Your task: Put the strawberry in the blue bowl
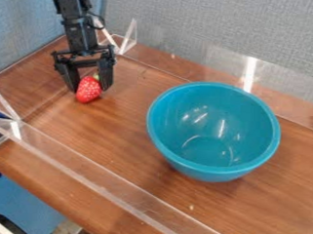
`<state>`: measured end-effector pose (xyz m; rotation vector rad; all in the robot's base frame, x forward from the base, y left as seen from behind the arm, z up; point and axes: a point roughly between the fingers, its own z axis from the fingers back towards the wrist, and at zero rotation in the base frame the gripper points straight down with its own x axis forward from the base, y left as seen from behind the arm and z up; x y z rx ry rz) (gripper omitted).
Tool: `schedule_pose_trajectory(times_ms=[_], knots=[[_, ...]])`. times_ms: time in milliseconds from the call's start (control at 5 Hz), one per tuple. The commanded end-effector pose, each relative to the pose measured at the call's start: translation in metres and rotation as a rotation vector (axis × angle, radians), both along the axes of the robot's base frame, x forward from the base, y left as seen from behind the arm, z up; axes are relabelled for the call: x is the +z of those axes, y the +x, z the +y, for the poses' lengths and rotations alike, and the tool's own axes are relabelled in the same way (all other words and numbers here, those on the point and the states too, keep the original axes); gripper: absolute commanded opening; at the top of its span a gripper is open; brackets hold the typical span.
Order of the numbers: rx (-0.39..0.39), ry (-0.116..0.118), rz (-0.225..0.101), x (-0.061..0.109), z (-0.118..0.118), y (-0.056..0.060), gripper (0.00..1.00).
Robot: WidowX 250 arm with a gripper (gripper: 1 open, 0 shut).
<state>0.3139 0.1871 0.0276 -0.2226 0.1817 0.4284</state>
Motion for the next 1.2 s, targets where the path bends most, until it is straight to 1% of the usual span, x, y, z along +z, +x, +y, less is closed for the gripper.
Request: schedule_pose_trajectory(times_ms=[0,400,600,1000], knots=[[0.124,0.053,-0.048,0.018,0.042,-0.02,1.0],[0.147,0.057,-0.042,0.014,0.045,-0.021,1.0],[0.139,0.058,-0.045,0.015,0.045,-0.021,0.0],[0.11,0.049,-0.09,0.041,0.044,-0.023,0.0]])
